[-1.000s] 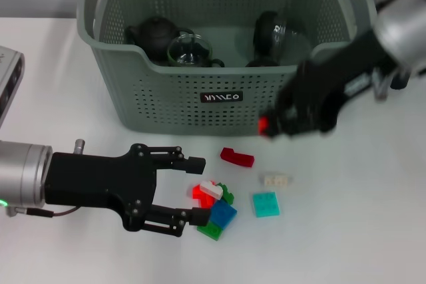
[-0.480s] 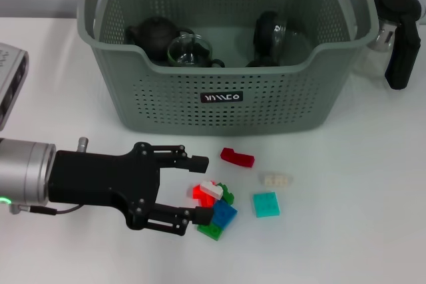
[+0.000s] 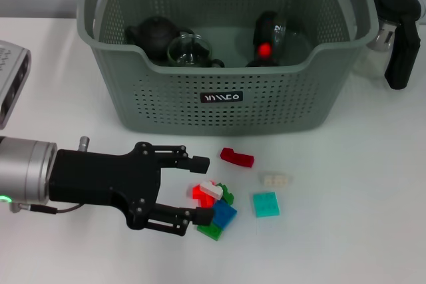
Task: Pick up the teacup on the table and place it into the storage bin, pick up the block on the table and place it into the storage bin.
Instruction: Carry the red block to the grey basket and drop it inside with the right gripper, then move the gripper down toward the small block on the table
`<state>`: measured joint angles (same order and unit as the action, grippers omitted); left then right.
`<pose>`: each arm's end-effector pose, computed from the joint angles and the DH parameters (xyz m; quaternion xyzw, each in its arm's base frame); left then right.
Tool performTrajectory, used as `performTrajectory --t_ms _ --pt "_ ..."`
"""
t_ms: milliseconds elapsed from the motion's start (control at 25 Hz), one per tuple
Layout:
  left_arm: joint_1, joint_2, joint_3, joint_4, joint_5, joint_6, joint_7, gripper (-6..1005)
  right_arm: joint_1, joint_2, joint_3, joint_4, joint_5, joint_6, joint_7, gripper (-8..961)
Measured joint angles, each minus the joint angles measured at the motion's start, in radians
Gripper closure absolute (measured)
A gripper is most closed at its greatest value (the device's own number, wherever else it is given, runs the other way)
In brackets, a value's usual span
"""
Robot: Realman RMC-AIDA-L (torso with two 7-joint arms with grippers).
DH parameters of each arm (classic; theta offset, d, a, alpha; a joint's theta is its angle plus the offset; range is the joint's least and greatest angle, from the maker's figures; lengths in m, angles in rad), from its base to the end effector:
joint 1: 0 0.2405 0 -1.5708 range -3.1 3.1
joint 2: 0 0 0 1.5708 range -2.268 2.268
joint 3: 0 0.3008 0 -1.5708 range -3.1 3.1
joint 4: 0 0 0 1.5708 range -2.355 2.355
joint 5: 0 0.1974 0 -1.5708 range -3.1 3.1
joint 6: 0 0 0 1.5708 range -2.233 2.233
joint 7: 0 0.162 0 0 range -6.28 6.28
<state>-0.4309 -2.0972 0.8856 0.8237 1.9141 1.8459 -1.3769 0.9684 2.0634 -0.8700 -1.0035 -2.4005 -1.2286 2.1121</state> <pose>-0.2551 0.2850 -0.0386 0.9572 0.1234 0.2616 0.0117 0.1199 0.4964 0.0062 -0.9387 0.1998 0.0808 0.2691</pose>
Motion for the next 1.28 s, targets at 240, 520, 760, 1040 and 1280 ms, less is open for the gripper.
performTrajectory --t_ms 240,520,760,1040,1280 --pt "0.000 0.000 -0.001 0.000 0.004 -0.005 0.000 186 0.000 0.003 -0.007 -0.009 0.003 0.024 0.010 467" --pt "0.001 0.000 -0.006 0.000 0.017 -0.005 0.003 186 -0.038 -0.021 -0.004 -0.121 0.080 -0.224 -0.024 111" --pt "0.002 0.000 -0.008 0.000 0.025 -0.007 0.004 186 -0.105 -0.026 -0.009 -0.284 0.095 -0.583 -0.088 28" --pt "0.000 0.000 -0.008 0.001 0.025 -0.009 0.004 186 -0.141 -0.027 -0.049 -0.313 0.016 -0.745 -0.060 13" --pt "0.000 0.000 -0.008 0.000 0.025 -0.011 0.004 186 -0.140 0.005 -0.146 -0.261 -0.119 -0.698 -0.057 14"
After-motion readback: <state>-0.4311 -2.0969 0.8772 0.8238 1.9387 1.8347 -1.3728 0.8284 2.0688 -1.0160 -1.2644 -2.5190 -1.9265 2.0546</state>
